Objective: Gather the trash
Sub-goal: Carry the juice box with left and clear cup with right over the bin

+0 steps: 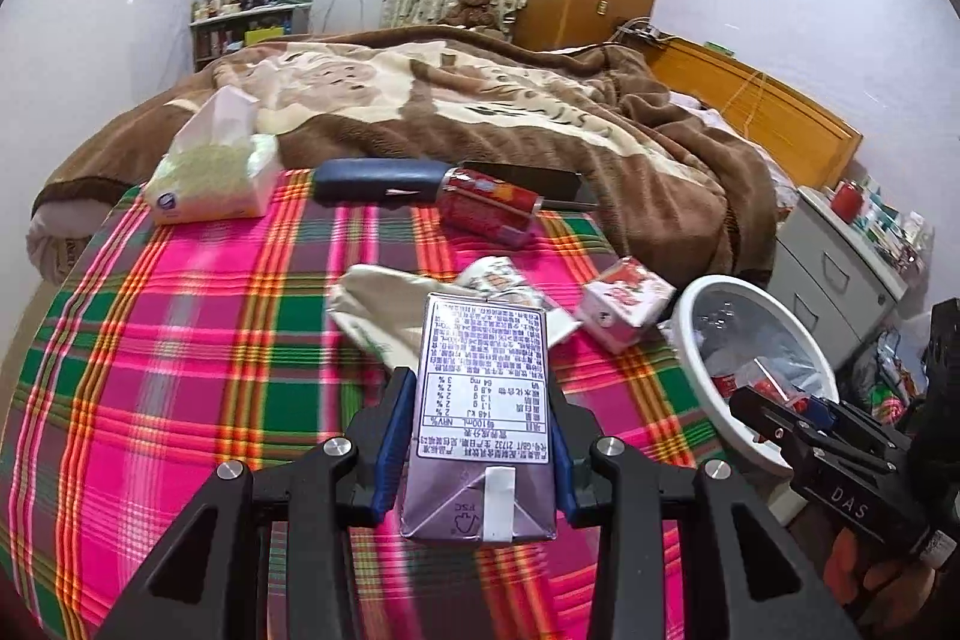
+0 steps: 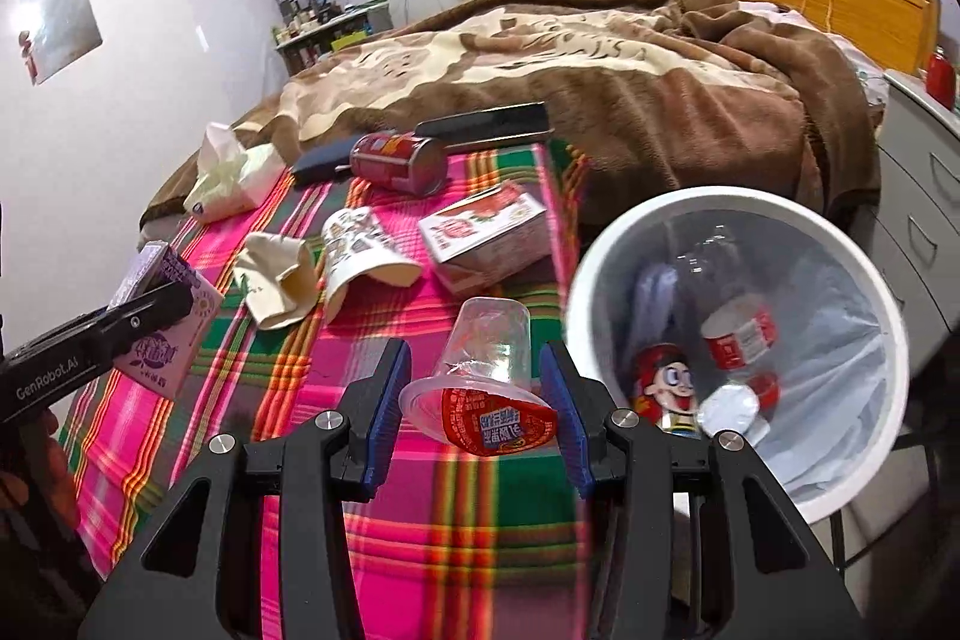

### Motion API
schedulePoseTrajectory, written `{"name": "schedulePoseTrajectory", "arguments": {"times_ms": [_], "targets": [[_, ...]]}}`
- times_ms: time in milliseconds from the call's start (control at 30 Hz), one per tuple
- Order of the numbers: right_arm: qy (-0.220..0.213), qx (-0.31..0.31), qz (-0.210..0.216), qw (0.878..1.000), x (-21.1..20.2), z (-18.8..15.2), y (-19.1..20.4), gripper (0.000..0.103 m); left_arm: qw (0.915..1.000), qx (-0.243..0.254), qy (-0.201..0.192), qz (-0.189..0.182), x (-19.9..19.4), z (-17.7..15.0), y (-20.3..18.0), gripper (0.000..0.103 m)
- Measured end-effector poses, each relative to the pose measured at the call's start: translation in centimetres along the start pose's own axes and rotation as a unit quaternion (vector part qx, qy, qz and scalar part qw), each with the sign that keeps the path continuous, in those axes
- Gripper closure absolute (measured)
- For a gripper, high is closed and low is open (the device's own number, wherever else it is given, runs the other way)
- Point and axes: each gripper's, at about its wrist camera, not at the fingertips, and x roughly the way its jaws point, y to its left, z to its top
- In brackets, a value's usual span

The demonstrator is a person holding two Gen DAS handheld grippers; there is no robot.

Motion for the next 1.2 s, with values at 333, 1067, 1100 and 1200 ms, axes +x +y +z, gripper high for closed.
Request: {"name": "schedulePoseTrajectory", "arguments": {"times_ms": [333,1067,1100,1200], "targets": [[-0.018,0.019,-0.020,0.999,-1.6,0.4,-3.2,0.057,0.9991,0.032,0.000,-0.026,0.4,0.6,-4.6,0.063],[-0.027,0.057,-0.066,0.996,-2.8,1.5,-10.8,0.057,0.9892,0.110,0.010,-0.096,2.8,1.3,-16.0,0.063],[-0.025,0.059,-0.066,0.996,-2.7,1.5,-11.2,0.057,0.9884,0.113,0.014,-0.101,3.1,1.3,-16.6,0.063],[-0.014,0.062,-0.065,0.996,-2.1,1.7,-12.2,0.057,0.9860,0.120,0.025,-0.113,4.2,1.0,-18.1,0.063]]}}
